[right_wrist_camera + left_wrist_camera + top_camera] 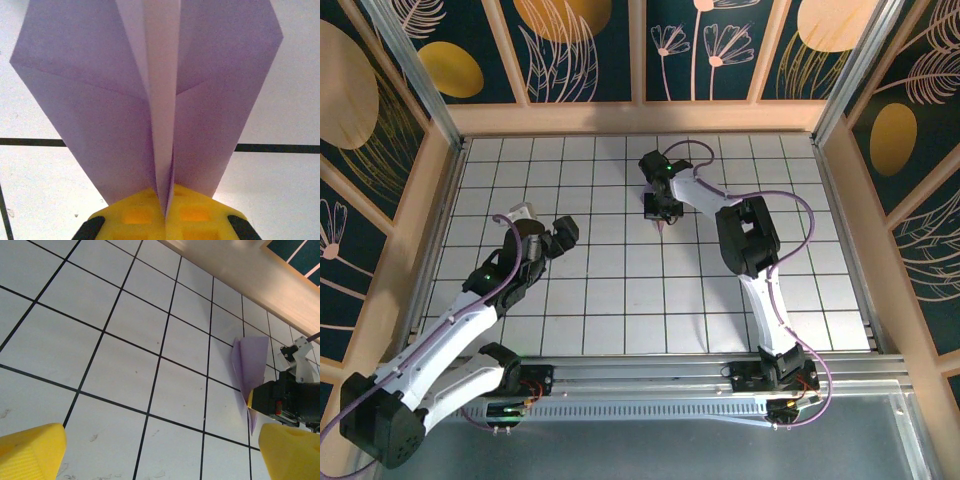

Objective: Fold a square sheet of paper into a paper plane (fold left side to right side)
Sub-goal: Place the paper plane at the top-center of the table.

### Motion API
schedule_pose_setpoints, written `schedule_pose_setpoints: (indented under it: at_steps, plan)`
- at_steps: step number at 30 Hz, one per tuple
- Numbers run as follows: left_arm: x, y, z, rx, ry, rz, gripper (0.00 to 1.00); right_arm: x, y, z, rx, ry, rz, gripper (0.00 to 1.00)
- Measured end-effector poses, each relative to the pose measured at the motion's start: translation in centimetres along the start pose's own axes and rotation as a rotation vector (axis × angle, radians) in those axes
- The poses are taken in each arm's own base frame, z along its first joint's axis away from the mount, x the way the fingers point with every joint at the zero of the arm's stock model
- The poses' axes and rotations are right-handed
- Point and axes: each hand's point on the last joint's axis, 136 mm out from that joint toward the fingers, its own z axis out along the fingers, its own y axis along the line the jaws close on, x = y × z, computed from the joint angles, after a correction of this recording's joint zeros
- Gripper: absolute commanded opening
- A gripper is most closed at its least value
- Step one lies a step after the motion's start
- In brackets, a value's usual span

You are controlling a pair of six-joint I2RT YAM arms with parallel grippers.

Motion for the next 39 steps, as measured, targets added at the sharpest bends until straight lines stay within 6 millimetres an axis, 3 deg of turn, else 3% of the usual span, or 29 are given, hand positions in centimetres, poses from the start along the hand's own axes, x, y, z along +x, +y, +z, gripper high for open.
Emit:
schedule_pose_setpoints:
  at_steps: [7, 25, 33, 39]
  plan:
    - [0.2, 0.1, 0.2, -0.005, 0.006, 0.002, 0.98, 0.1, 0.0, 0.2, 0.000, 0.005, 0.000, 0.00]
    - [0.3, 0.2, 0.3, -0.011, 0.010, 0.005, 0.99, 0.4, -0.3, 0.5, -0.015, -0.027, 0.005, 0.23]
    - [-1.3, -0.9, -0.4, 0.000, -0.017, 0.003, 0.99, 0.8, -0.7, 0.2, -0.008, -0.033, 0.005, 0.29]
    - [-1.3, -0.9, -0.4, -0.005, -0.013, 0.005, 0.99, 1.1, -1.0, 0.1, 0.001, -0.032, 0.005, 0.29]
